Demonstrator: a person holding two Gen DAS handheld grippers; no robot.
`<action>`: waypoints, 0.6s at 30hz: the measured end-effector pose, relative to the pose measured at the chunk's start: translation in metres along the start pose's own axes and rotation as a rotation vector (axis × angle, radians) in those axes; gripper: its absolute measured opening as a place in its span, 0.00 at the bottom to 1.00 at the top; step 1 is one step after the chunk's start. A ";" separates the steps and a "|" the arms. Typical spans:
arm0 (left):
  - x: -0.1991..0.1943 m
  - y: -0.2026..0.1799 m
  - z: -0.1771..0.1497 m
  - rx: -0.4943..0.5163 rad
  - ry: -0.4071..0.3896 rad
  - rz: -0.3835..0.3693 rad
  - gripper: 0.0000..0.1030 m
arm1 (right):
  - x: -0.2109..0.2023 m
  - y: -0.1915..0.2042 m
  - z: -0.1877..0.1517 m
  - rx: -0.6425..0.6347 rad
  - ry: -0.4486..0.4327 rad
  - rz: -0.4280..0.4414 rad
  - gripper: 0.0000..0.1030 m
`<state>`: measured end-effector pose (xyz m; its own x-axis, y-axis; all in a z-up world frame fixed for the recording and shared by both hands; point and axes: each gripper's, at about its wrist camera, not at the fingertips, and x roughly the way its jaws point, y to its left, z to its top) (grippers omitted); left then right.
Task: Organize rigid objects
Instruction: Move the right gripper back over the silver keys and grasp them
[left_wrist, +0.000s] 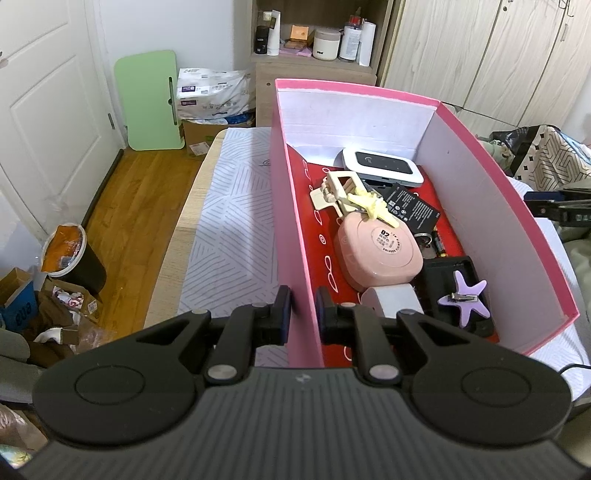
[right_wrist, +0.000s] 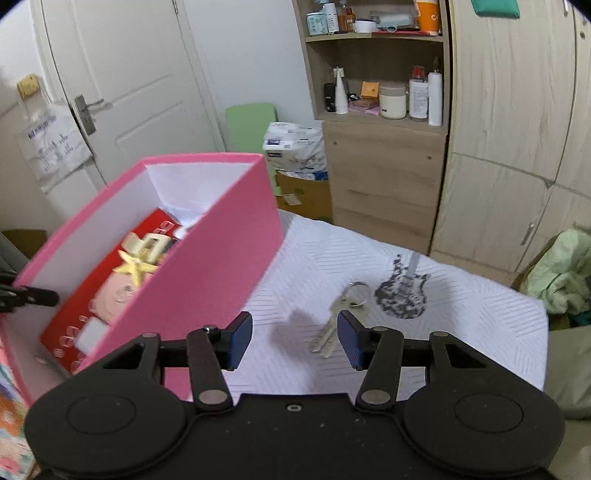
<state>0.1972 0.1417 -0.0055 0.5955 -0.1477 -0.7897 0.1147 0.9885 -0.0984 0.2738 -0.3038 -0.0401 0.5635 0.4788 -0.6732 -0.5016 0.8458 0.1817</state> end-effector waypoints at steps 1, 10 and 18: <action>0.000 0.000 0.000 0.001 0.000 0.000 0.13 | 0.003 -0.002 0.000 -0.006 0.001 -0.008 0.55; -0.002 0.001 0.000 0.001 0.001 -0.006 0.13 | 0.042 -0.027 0.010 0.062 -0.003 -0.063 0.55; -0.002 0.002 0.000 0.001 -0.001 -0.006 0.13 | 0.078 -0.027 -0.001 0.043 -0.011 -0.103 0.54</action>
<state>0.1960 0.1440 -0.0041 0.5952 -0.1538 -0.7887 0.1190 0.9876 -0.1028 0.3300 -0.2897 -0.0982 0.6174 0.3914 -0.6823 -0.4122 0.8998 0.1431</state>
